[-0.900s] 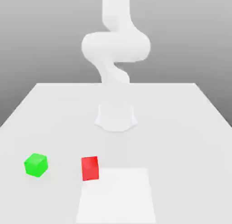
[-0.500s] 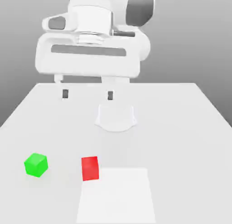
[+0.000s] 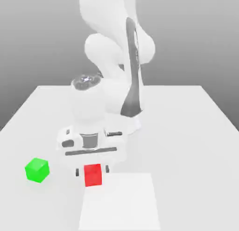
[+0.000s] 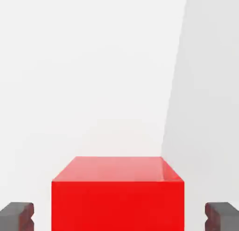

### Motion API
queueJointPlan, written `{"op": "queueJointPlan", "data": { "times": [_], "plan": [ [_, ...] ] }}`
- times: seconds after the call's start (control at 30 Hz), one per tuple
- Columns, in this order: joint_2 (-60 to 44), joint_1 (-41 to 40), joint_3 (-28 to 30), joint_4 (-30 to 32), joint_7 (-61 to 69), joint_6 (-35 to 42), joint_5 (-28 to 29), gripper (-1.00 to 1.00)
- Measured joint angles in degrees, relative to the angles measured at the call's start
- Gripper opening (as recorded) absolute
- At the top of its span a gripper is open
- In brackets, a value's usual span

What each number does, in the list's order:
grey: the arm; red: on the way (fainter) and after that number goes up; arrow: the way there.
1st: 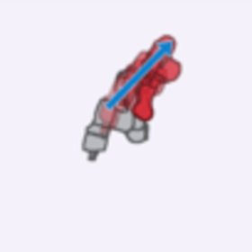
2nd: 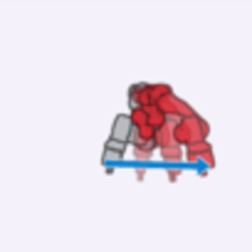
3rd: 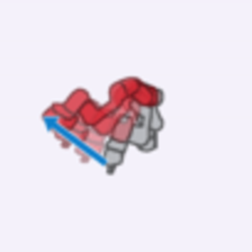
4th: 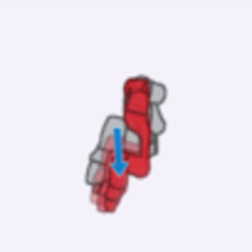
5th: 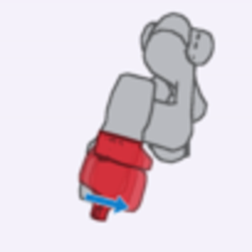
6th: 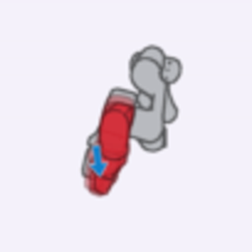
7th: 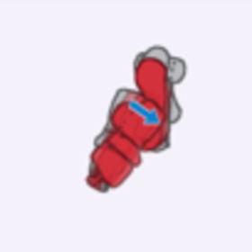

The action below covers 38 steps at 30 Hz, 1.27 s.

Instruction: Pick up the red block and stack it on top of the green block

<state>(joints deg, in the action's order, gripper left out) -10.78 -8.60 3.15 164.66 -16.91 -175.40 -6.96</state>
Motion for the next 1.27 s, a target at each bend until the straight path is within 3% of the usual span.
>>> {"op": "queueJointPlan", "data": {
  "times": [0.17, 0.43, 0.73, 0.83, 0.97, 1.0, 1.27],
  "plan": [
    [0.17, -0.10, -0.05, 0.03, -0.20, 0.19, 0.24, -1.00],
    [14.83, -1.40, 1.87, 1.85, -5.92, 12.96, 7.98, -1.00],
    [16.16, -13.96, 12.04, -5.98, -12.11, 21.94, 9.89, -1.00],
    [12.58, -15.57, 13.45, -7.35, -11.35, 19.83, 7.83, -1.00],
    [4.65, -17.16, 10.79, -7.88, -7.04, 12.74, 1.65, -1.00],
    [3.43, -17.53, 10.23, -7.94, -6.34, 11.64, 0.67, 1.00],
    [4.96, -17.37, 10.70, -7.87, -7.29, 12.99, 2.01, 1.00]
  ]
}}
